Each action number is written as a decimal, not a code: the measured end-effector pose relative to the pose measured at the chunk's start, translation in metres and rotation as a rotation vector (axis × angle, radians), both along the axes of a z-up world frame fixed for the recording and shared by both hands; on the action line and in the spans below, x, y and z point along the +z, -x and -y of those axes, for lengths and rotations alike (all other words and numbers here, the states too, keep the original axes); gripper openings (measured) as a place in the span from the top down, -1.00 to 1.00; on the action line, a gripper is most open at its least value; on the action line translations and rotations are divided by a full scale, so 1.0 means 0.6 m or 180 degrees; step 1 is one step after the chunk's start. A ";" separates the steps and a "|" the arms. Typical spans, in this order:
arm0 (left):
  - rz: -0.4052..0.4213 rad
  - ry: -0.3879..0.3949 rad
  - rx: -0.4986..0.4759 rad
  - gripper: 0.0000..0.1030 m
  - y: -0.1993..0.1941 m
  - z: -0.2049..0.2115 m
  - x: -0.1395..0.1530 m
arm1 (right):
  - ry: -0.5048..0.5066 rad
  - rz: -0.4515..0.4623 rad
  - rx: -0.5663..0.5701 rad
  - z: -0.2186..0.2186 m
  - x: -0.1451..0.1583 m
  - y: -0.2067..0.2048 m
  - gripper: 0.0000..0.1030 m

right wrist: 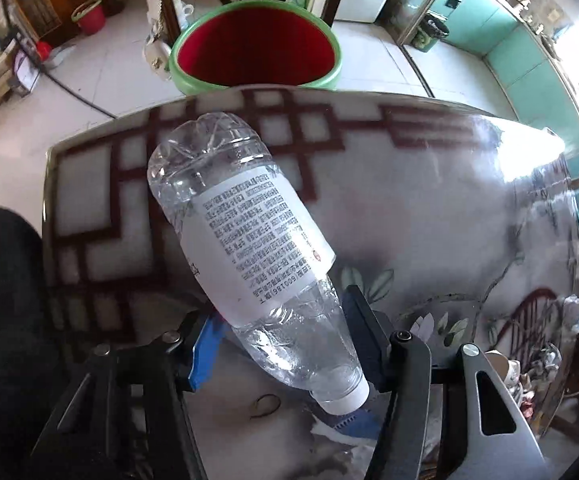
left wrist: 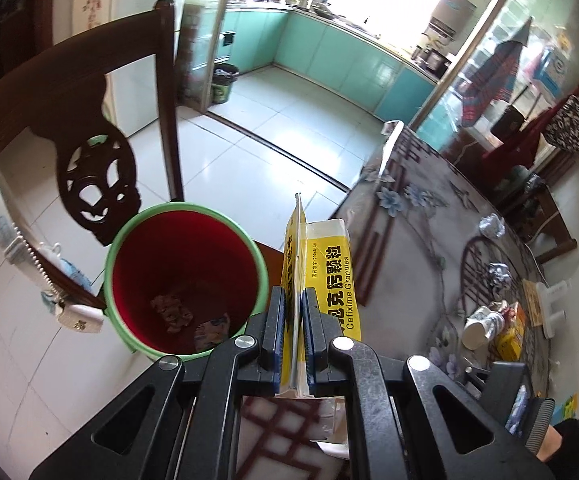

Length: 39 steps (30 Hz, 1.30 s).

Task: Collect trash
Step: 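Carry the box and bottle over the red bin and release both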

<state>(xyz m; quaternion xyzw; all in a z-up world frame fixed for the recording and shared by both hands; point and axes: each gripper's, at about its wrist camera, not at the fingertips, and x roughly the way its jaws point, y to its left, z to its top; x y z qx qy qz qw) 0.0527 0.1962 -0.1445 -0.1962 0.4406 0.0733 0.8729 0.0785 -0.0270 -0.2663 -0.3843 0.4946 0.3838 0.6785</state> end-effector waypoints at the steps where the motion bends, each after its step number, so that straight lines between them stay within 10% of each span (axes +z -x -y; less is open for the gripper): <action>1: 0.0008 -0.0001 0.0024 0.88 0.002 -0.005 0.000 | -0.0075 -0.0004 -0.0065 0.003 0.005 -0.001 -0.09; 15: -0.0132 -0.0005 0.0318 0.88 0.034 -0.075 -0.027 | -0.0941 -0.0238 -0.0988 -0.010 0.116 -0.088 -0.08; 39: -0.0490 -0.0045 0.0196 0.88 -0.072 -0.233 -0.113 | -0.0921 -0.0293 -0.1451 -0.216 0.106 -0.172 -0.08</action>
